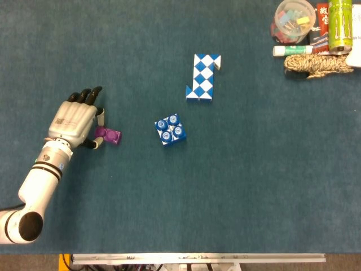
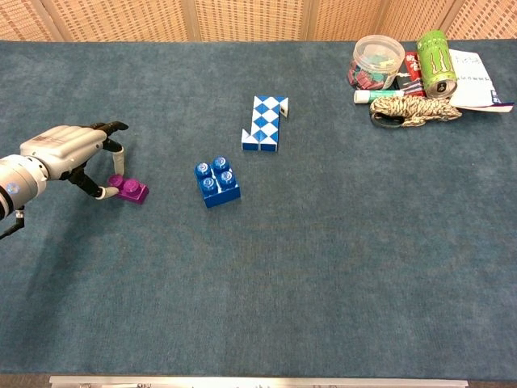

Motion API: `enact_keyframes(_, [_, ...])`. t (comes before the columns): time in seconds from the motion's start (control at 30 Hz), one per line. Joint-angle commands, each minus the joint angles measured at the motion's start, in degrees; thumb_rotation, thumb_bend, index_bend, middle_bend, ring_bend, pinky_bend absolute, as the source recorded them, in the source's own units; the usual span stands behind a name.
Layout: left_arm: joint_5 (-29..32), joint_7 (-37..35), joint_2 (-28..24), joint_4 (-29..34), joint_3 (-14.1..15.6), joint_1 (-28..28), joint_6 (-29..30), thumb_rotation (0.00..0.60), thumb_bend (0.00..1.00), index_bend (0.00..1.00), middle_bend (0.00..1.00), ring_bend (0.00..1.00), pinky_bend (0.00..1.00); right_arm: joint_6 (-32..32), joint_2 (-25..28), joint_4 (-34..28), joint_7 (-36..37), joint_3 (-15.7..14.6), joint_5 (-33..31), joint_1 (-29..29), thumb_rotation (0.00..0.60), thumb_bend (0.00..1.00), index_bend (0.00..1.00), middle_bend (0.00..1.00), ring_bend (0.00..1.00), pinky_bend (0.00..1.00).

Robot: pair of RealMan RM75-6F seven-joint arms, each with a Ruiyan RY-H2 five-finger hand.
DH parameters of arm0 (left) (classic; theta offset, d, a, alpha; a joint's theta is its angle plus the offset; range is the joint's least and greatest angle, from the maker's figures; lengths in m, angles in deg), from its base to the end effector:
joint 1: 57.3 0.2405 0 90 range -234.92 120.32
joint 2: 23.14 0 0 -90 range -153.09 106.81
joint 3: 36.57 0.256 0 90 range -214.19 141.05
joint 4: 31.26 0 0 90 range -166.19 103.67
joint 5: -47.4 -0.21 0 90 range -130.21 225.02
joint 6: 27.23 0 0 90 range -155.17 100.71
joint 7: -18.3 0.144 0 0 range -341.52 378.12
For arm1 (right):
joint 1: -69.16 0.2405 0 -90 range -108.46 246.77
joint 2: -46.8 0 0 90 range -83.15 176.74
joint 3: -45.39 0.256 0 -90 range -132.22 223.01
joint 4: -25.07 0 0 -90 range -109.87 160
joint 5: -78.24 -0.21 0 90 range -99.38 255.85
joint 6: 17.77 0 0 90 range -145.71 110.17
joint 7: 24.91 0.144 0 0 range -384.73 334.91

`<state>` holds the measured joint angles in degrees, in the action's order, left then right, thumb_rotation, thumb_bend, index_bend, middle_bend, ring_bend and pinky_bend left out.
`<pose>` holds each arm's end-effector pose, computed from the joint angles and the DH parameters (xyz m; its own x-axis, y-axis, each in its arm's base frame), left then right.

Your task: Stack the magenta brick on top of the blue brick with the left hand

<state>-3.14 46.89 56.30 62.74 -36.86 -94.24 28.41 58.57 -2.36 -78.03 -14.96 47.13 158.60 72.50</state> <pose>-0.2316 0.2908 0.0071 0.5205 0.4633 0.7173 0.8499 -0.1996 -0.4878 -0.3162 -0.1640 0.2061 0.2736 -0.1578 0.9488 -0.9452 0.1386 0.2956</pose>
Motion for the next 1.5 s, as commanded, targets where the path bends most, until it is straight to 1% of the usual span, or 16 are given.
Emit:
enact_keyframes(0.03, [-0.22,-0.28,0.07,0.00,-0.05,0.08,0.03,0.600,0.27,0.46,0.00,0.00,0.10,0.03,0.01,0.00,0.03,0.01,-0.01,-0.02,0.600,0.78,0.52,0.39,0.25,0.00])
enact_keyframes(0.43, [-2.19,-3.24,0.43,-1.70,0.08,0.67,-1.25,0.600,0.27,0.47,0.00,0.00,0.10,-0.07,0.08,0.06,0.22,0.05,-0.13,0.01,0.600,0.78,0.52,0.39,0.25,0.00])
enact_keyframes(0.73, [-4.92,-5.95,0.60,-2.55,-0.03,1.57,-1.10,0.600,0.27,0.54,0.00,0.00,0.10,-0.07,0.07,0.10,0.22,0.07,-0.18,0.00,0.600,0.78,0.52,0.39,0.25,0.00])
enact_keyframes(0.97, [-5.74,-7.15,-0.04,-2.02,-0.29,2.02,-1.13,0.600,0.28,0.56,0.00,0.00,0.10,0.08,0.10,0.09,0.28,0.07,-0.10,-0.06,0.600,0.78,0.52,0.39,0.25,0.00])
enact_keyframes(1.3, [-6.70,-9.45,-3.72,1.73,-1.44,2.22,-1.40,0.600,0.28,0.57,0.00,0.00,0.10,0.04,0.07,0.08,0.20,0.07,-0.10,-0.05,0.600,0.78,0.52,0.39,0.25,0.00])
enact_keyframes(1.5, [-10.00,-13.59,-7.16,4.73,-2.57,2.05,-2.43,0.600,0.28,0.57,0.00,0.00,0.10,0.02,-0.05,0.00,-0.06,0.08,-0.15,-0.03,0.600,0.78,0.52,0.39,0.25,0.00])
